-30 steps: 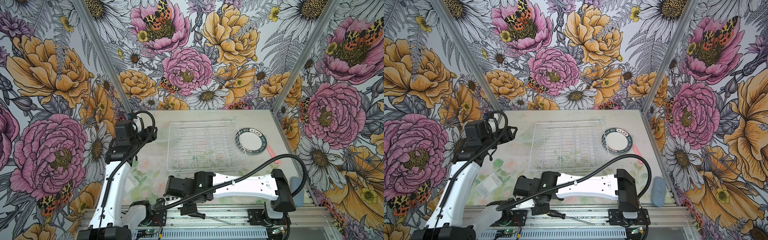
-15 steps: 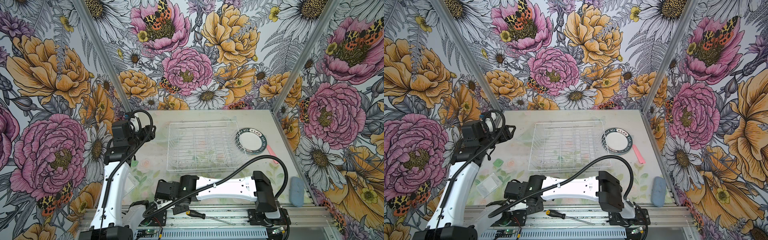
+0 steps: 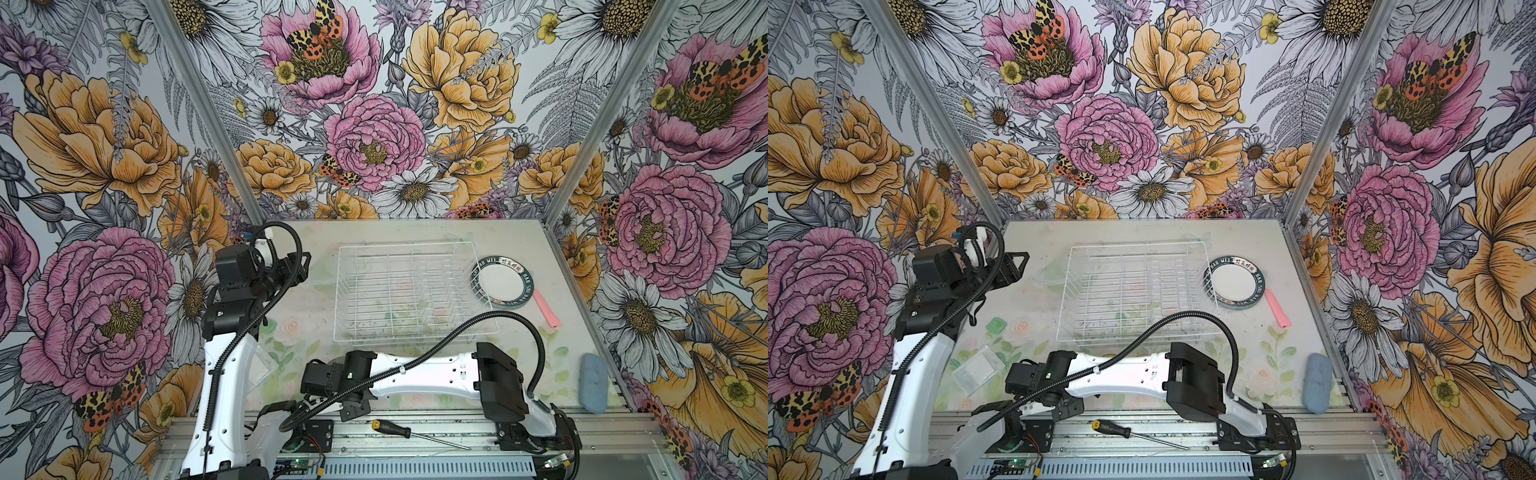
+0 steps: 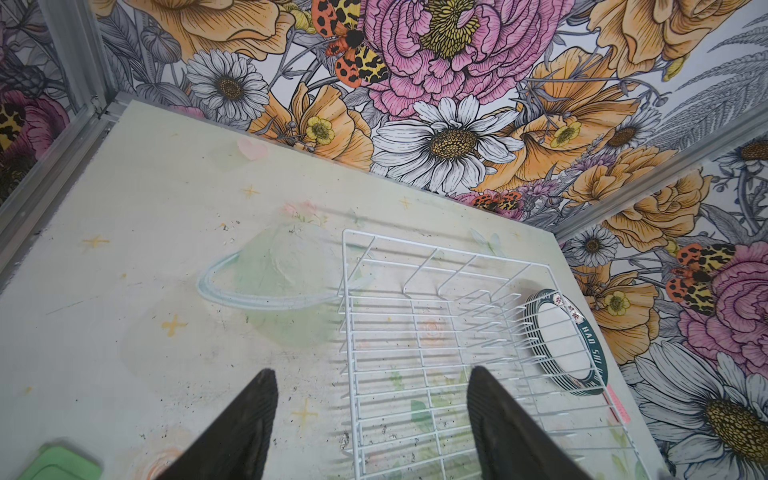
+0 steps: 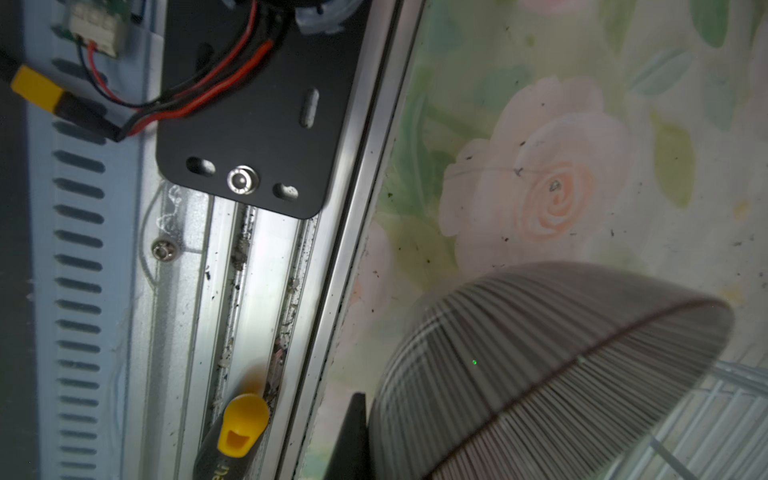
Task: Unload the mixed dishes from the dish rack
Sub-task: 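Lower the striped bowl onto the table beside the amber glass with the right gripper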
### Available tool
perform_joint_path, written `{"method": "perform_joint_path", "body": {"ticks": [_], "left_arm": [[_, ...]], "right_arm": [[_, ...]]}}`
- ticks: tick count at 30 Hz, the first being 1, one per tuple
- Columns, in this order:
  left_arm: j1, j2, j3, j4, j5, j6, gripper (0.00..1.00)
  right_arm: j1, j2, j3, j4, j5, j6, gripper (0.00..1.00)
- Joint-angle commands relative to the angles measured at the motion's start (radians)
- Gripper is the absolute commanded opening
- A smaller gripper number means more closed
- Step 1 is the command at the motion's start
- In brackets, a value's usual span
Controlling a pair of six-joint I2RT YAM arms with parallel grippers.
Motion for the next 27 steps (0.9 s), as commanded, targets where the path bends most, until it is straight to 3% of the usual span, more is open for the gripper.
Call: {"method": "perform_joint_path", "body": {"ticks": [1, 27], "left_arm": [[0.010, -0.022, -0.002, 0.021, 0.046, 0.005, 0.73], [0.012, -0.014, 0.022, 0.018, 0.063, 0.034, 0.73]], "right_arm": [[-0.019, 0.025, 0.050, 0.017, 0.041, -0.022, 0.00], [-0.117, 0.142, 0.094, 0.015, 0.092, -0.039, 0.00]]}}
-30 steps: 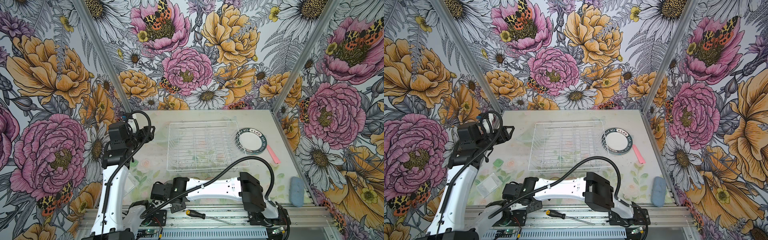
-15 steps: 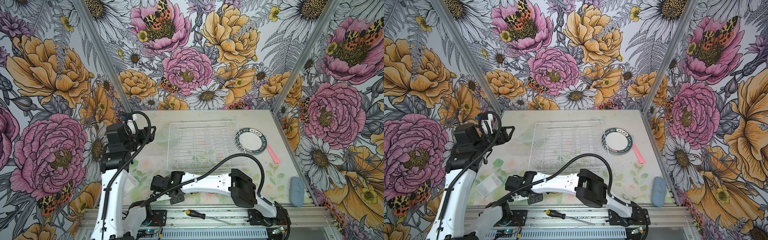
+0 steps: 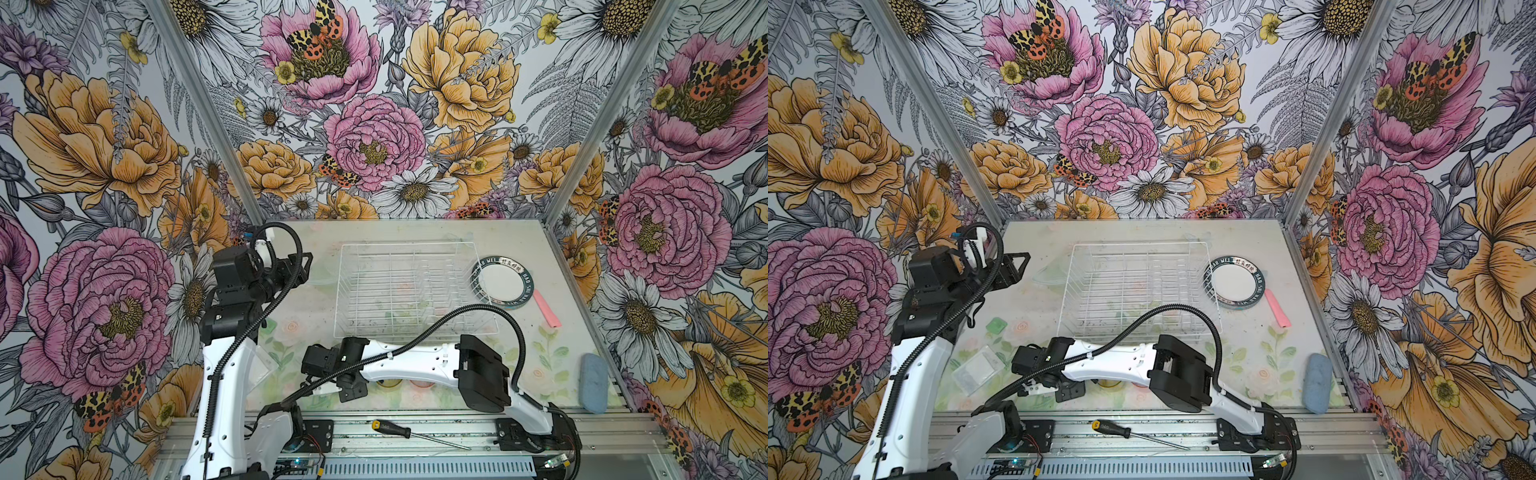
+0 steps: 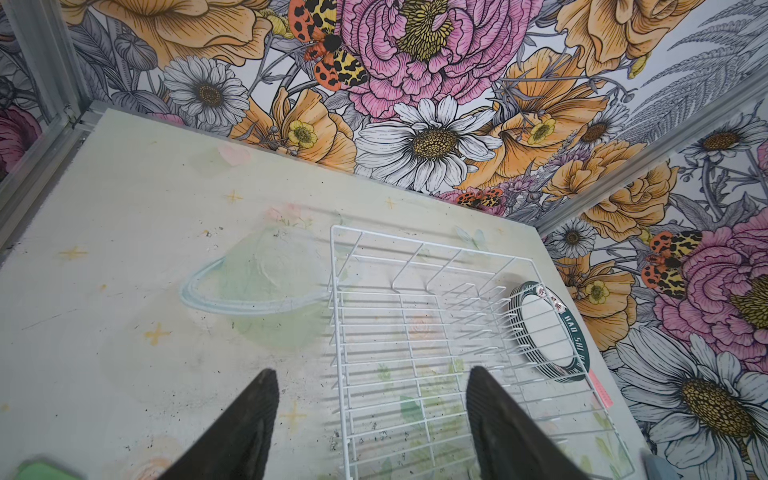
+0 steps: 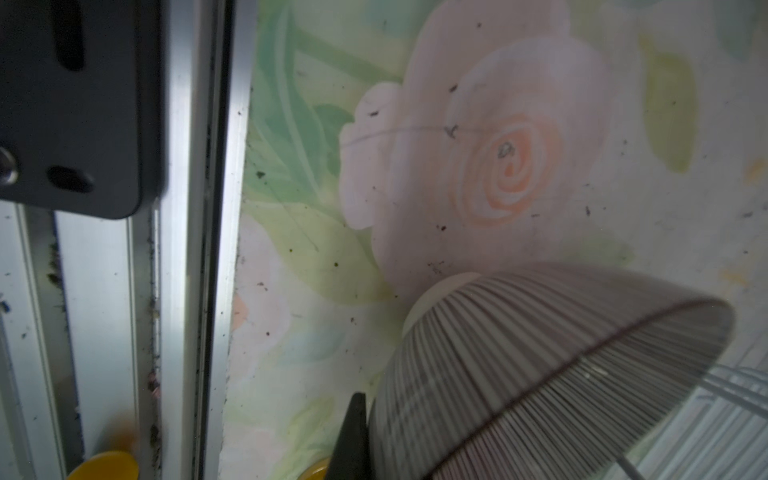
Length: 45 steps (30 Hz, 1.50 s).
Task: Unload the mixed dishes from the dish rack
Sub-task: 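Lower the striped bowl onto the table beside the amber glass with the right gripper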
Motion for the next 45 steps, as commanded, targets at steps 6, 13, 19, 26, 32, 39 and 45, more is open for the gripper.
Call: {"method": "perform_joint_path", "body": {"ticks": [6, 13, 19, 26, 32, 39, 45], "left_arm": [[0.008, 0.012, 0.025, 0.023, 0.020, 0.024, 0.73], [0.009, 0.014, 0.031, 0.023, 0.024, 0.019, 0.73], [0.009, 0.007, 0.032, 0.024, 0.026, 0.013, 0.74], [0.009, 0.001, 0.036, 0.024, 0.029, 0.009, 0.74], [0.009, -0.002, 0.033, 0.024, 0.032, 0.010, 0.74], [0.008, 0.006, 0.018, 0.024, 0.027, 0.013, 0.75], [0.008, 0.017, 0.003, 0.024, 0.023, 0.019, 0.75]], "right_arm": [[-0.047, 0.044, 0.028, 0.010, 0.057, -0.005, 0.00], [-0.031, 0.018, 0.021, 0.006, -0.025, -0.011, 0.00], [-0.004, 0.016, -0.001, -0.008, -0.015, -0.010, 0.18], [0.010, 0.013, -0.007, -0.013, -0.007, -0.004, 0.28], [0.012, 0.001, -0.007, -0.013, 0.007, 0.008, 0.38], [0.006, -0.051, -0.004, -0.008, 0.024, 0.017, 0.45], [0.005, -0.102, 0.010, -0.005, 0.027, 0.007, 0.46]]}}
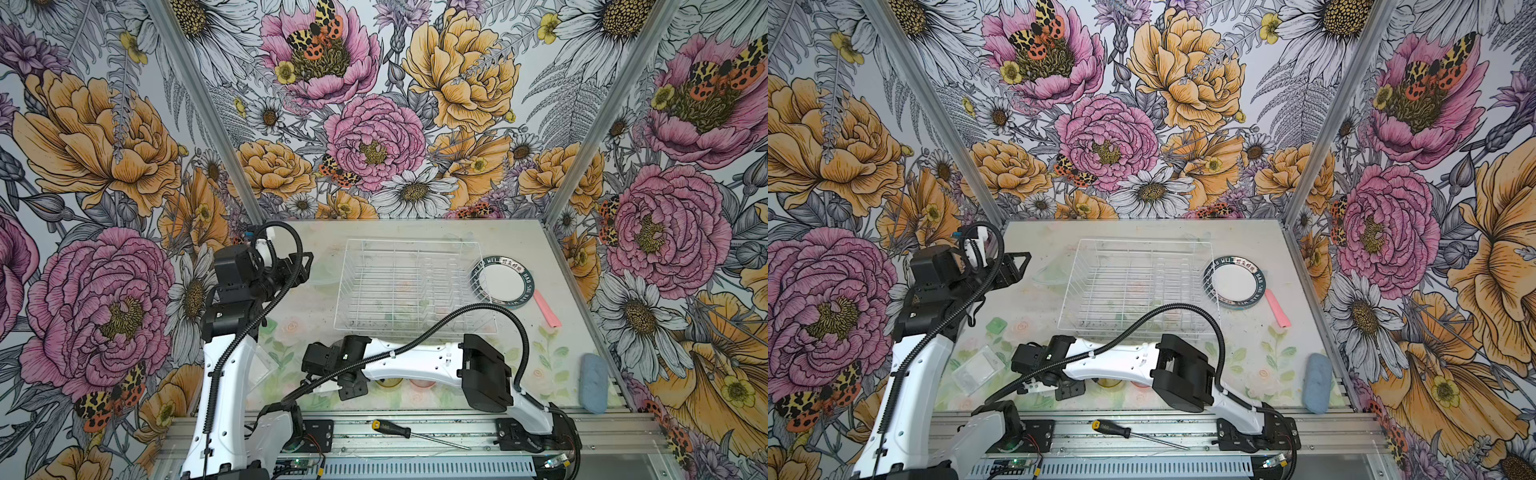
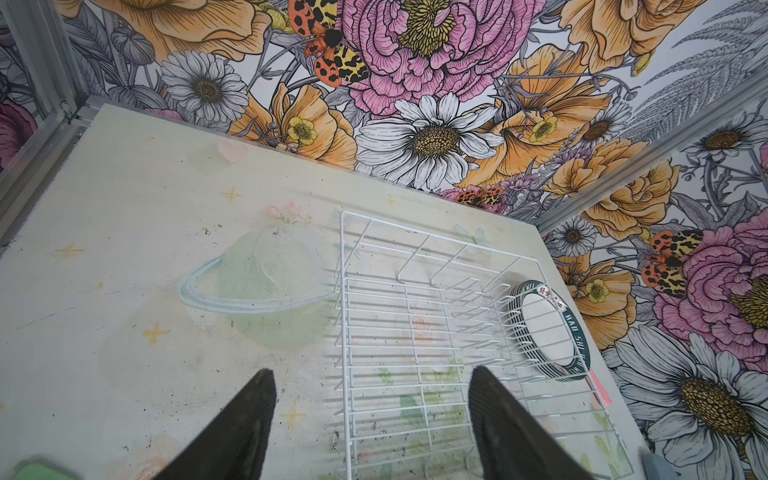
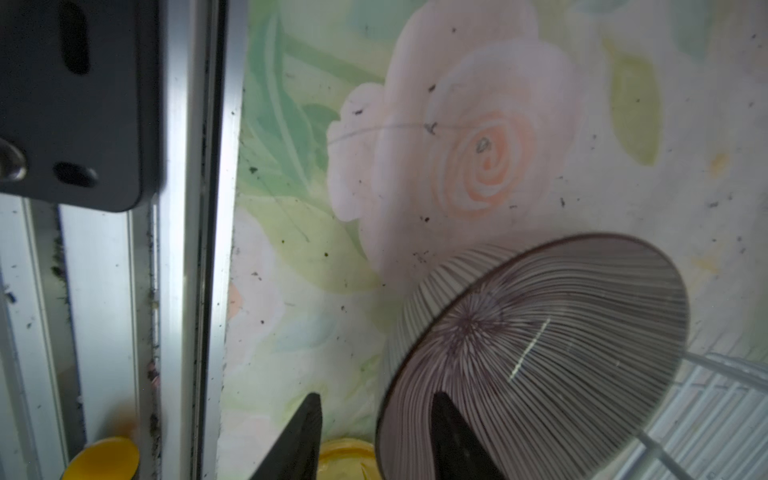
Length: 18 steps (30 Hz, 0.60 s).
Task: Unload the mixed dishes from the dish rack
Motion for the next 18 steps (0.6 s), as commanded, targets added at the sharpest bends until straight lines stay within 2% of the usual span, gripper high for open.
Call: {"method": "perform_joint_path", "body": {"ticks": [1, 7, 12, 18], "left_arm": [[0.009, 0.004, 0.000, 0.024, 0.015, 0.020, 0.75], [0.009, 0.009, -0.011, 0.024, 0.006, 0.029, 0.76], [0.009, 0.018, -0.018, 0.023, 0.002, 0.035, 0.76], [0.006, 0.036, -0.037, 0.025, -0.033, 0.056, 0.76]], "right_arm": [[-0.002, -0.085, 0.016, 0.001, 0.013, 0.000, 0.46], [-0.002, -0.161, 0.027, 0.001, -0.026, 0.000, 0.46], [-0.022, -0.293, -0.016, 0.000, 0.007, 0.028, 0.46], [-0.189, -0.561, -0.165, 0.044, 0.046, 0.148, 0.46]]}}
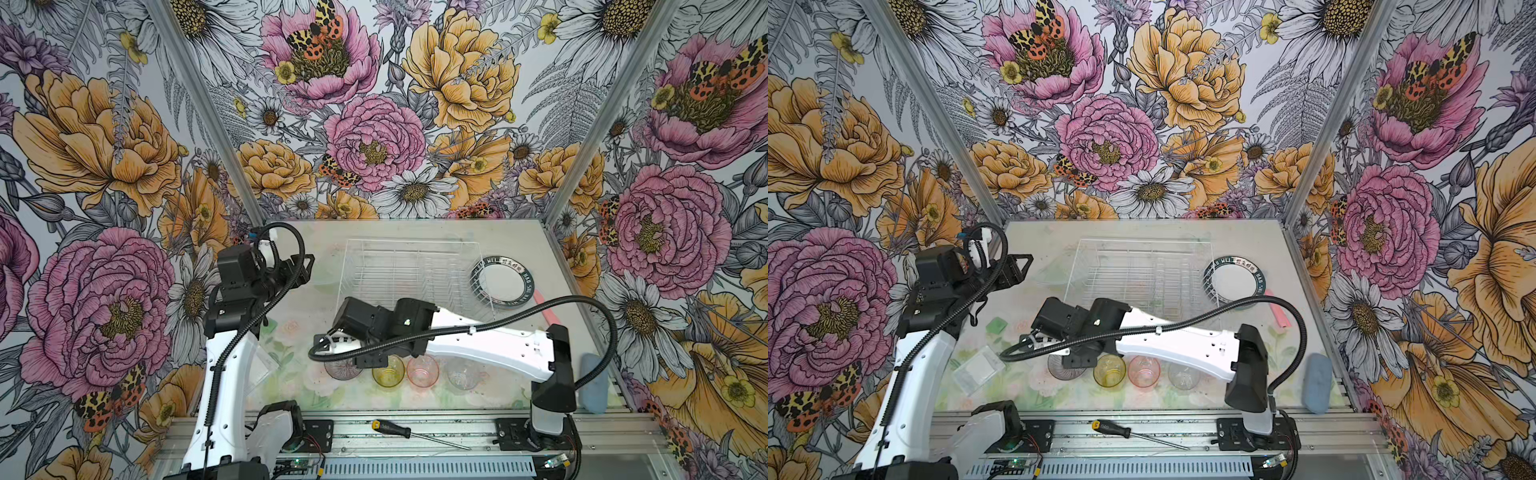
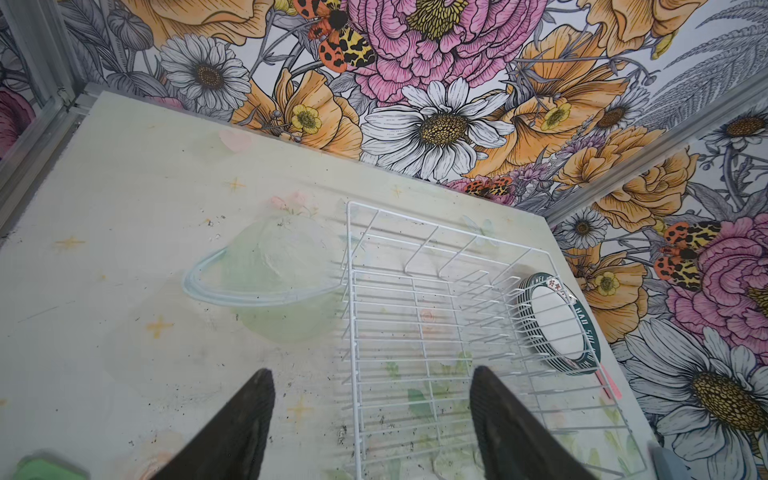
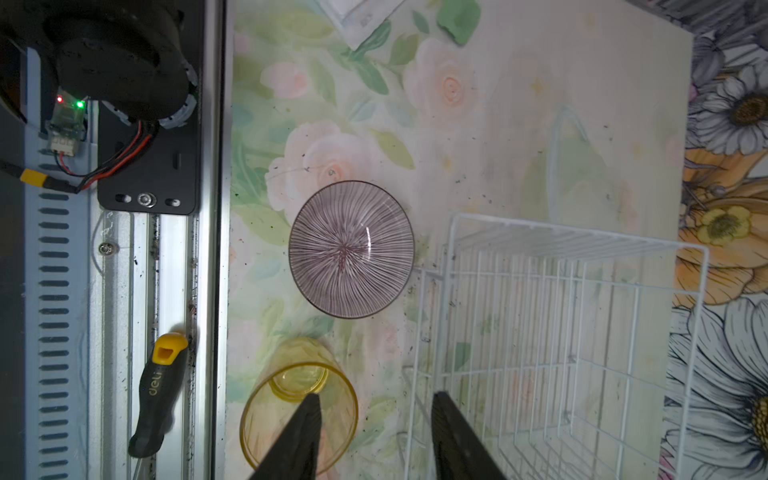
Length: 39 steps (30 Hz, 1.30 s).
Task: Unload the mixed dishes from the dish rack
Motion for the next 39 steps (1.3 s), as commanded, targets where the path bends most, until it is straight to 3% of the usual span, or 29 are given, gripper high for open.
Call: {"method": "perform_joint_path", "body": {"ticks": [1, 3, 5, 6, 13, 17, 20, 24, 29, 39], "left_arm": [[0.007, 0.018, -0.022, 0.024, -0.032, 0.039, 0.76], [0.007, 0.026, -0.033, 0.041, -0.031, 0.039, 0.79], [0.007, 0.032, -0.040, 0.065, -0.017, 0.035, 0.97], [0.007, 0.034, -0.044, 0.078, -0.013, 0.033, 0.99], [-0.015, 0.019, -0.147, 0.255, -0.087, -0.011, 0.99], [-0.045, 0.016, -0.272, 0.468, -0.234, -0.022, 0.99], [-0.075, 0.007, -0.413, 0.687, -0.349, 0.044, 0.99], [-0.111, 0.051, -0.575, 0.963, -0.420, 0.173, 0.99], [-0.110, 0.245, -0.653, 1.225, -0.396, 0.163, 0.99], [-0.148, 0.558, -0.685, 1.559, -0.381, 0.268, 0.99]], "right_arm": [[-0.127, -0.166, -0.091, 0.050, 0.058, 0.109, 0.47], [-0.238, -0.256, -0.161, 0.097, 0.050, 0.173, 0.48], [-0.361, -0.348, -0.239, 0.158, -0.001, 0.228, 0.49], [-0.424, -0.397, -0.288, 0.196, -0.033, 0.251, 0.49], [-0.856, -0.682, -0.598, 0.448, -0.130, 0.388, 0.57], [-1.035, -0.719, -0.707, 0.523, -0.184, 0.453, 0.58], [-1.098, -0.704, -0.767, 0.572, -0.201, 0.465, 0.58], [-1.142, -0.684, -0.833, 0.648, -0.202, 0.474, 0.58], [-1.197, -0.661, -0.878, 0.725, -0.168, 0.487, 0.58], [-1.301, -0.648, -0.992, 0.903, -0.127, 0.493, 0.58]]}}
